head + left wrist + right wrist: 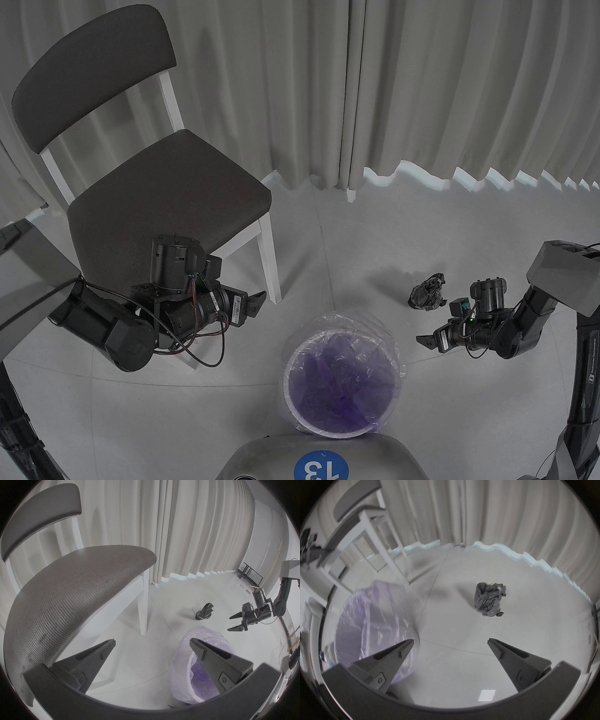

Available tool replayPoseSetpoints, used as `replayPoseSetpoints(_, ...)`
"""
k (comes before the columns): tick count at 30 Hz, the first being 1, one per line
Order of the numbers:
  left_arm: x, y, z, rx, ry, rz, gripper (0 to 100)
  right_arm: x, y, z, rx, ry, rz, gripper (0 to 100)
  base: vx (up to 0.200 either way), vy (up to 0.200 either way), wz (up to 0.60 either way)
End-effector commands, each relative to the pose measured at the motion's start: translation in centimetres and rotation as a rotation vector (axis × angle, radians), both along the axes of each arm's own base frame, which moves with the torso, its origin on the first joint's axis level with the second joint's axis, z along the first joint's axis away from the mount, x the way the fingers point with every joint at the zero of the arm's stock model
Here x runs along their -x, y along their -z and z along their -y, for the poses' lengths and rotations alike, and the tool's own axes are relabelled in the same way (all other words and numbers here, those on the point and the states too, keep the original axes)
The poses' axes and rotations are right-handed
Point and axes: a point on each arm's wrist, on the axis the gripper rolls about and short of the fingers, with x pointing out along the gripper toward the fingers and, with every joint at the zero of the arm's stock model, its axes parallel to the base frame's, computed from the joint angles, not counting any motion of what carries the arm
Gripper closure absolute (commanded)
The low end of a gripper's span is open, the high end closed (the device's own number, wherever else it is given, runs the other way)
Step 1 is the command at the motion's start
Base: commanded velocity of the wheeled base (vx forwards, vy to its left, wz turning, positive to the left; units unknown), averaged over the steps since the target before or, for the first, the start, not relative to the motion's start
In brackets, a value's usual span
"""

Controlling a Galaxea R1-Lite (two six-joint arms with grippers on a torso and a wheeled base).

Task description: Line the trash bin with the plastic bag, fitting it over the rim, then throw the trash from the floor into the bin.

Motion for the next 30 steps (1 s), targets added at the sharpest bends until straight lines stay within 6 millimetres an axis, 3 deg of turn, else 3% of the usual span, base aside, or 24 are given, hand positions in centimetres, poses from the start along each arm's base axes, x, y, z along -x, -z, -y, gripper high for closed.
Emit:
replayPoseSetpoints(1,1.1,-0.4,0.3,0.02,0.007,-0.006,0,-1.3,-2.9,-2.4,-0.169,0.071,0.081,0,0.0,0.0,0.0)
replayPoseSetpoints(4,1.6,-0.6,0.4,0.03,0.013,-0.006,0,-1.7,-3.2,-3.6,-0.227,0.083,0.081,0,0.0,0.0,0.0)
replayPoseSetpoints(15,3.3,-1.0,1.3,0.117,0.005,0.069,0,-2.2,-1.3,-7.2,-0.228,0.058,0.062,0,0.0,0.0,0.0)
replayPoseSetpoints(23,4.6,-1.4,1.5,0.175,-0.004,0.173,0,-1.9,-2.2,-6.8,-0.314,0.135,0.044,0,0.0,0.0,0.0)
replayPoseSetpoints(30,6.8,-0.5,1.2,0.235,0.023,0.232,0,-1.9,-2.8,-5.8,-0.317,0.154,0.051,0,0.0,0.0,0.0)
